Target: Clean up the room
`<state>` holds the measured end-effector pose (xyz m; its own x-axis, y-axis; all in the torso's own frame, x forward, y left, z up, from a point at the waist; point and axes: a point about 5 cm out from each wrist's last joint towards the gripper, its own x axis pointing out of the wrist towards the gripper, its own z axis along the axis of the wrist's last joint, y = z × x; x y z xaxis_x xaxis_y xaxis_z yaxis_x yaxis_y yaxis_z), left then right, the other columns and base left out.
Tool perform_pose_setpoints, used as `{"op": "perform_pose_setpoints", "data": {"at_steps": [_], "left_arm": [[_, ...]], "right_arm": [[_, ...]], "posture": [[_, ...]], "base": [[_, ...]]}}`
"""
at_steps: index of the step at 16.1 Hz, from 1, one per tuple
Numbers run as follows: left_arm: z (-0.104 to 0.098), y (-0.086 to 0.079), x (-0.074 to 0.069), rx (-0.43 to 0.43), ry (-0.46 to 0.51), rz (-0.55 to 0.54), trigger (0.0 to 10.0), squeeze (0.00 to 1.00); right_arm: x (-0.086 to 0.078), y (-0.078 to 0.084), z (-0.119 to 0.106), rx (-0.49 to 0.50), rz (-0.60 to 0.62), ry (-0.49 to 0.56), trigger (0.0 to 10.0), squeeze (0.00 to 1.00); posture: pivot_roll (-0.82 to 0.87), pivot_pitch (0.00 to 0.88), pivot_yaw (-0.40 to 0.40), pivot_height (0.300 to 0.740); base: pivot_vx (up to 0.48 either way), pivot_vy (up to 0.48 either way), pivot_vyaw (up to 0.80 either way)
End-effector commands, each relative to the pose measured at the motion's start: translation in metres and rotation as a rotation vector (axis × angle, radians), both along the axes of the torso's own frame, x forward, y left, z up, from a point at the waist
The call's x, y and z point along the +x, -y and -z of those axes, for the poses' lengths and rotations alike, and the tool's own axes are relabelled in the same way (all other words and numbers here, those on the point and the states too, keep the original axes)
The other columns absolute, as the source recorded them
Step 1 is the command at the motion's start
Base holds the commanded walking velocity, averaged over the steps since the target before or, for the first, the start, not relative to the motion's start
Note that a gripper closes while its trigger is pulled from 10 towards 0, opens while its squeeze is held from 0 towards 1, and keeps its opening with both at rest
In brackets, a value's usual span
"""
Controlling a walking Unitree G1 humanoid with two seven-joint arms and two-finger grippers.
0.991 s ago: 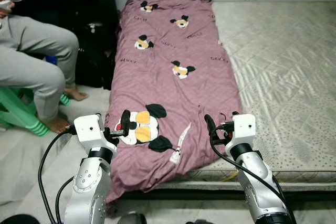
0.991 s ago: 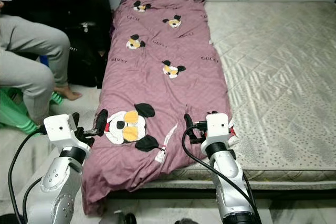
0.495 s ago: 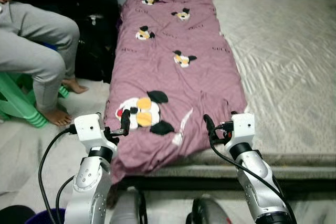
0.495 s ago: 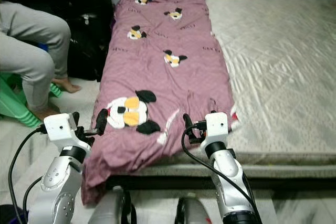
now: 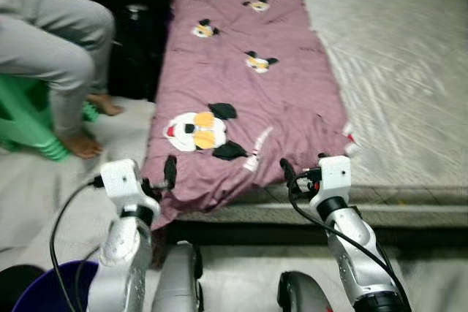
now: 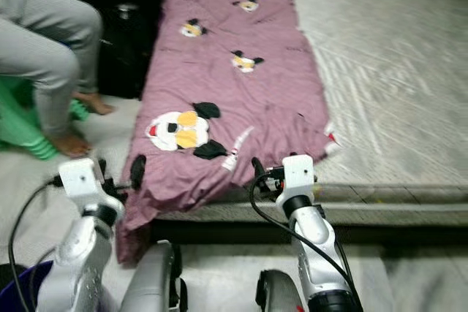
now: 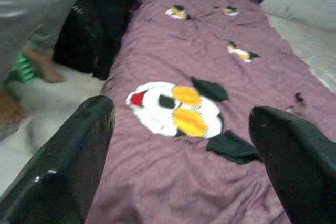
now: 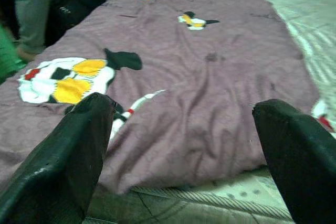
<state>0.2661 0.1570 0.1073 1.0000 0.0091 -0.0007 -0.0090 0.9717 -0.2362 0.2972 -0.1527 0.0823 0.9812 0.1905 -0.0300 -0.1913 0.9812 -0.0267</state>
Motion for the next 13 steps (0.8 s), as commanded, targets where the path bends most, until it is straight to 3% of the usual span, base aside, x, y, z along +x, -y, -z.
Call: {"op": "perform_pose_setpoints", "data": {"at_steps": [1, 8, 13], "left_arm": [[-0.0018, 0.0015, 0.0000, 0.006, 0.005, 0.001, 10.0, 0.00], [-0.0019, 0.0031, 0.0005, 0.002, 0.007, 0.003, 10.0, 0.00], [-0.0014, 0.0055, -0.0007, -0.028, 0.012, 0.033, 10.0, 0.00]], "right_arm": [[-0.0001, 0.0009, 0.0000, -0.003, -0.001, 0.000, 10.0, 0.00], [-0.0005, -0.0026, 0.0001, -0.009, -0.029, -0.001, 10.0, 0.00], [-0.0008, -0.0035, 0.0008, -0.010, -0.036, -0.003, 10.0, 0.00]], "posture": [[0.05, 0.161, 0.023, 0.637], [0.05, 0.167, 0.024, 0.559], [0.05, 0.169, 0.024, 0.559]], "base": [[0.000, 0.000, 0.00], [0.000, 0.000, 0.00], [0.000, 0.000, 0.00]]}}
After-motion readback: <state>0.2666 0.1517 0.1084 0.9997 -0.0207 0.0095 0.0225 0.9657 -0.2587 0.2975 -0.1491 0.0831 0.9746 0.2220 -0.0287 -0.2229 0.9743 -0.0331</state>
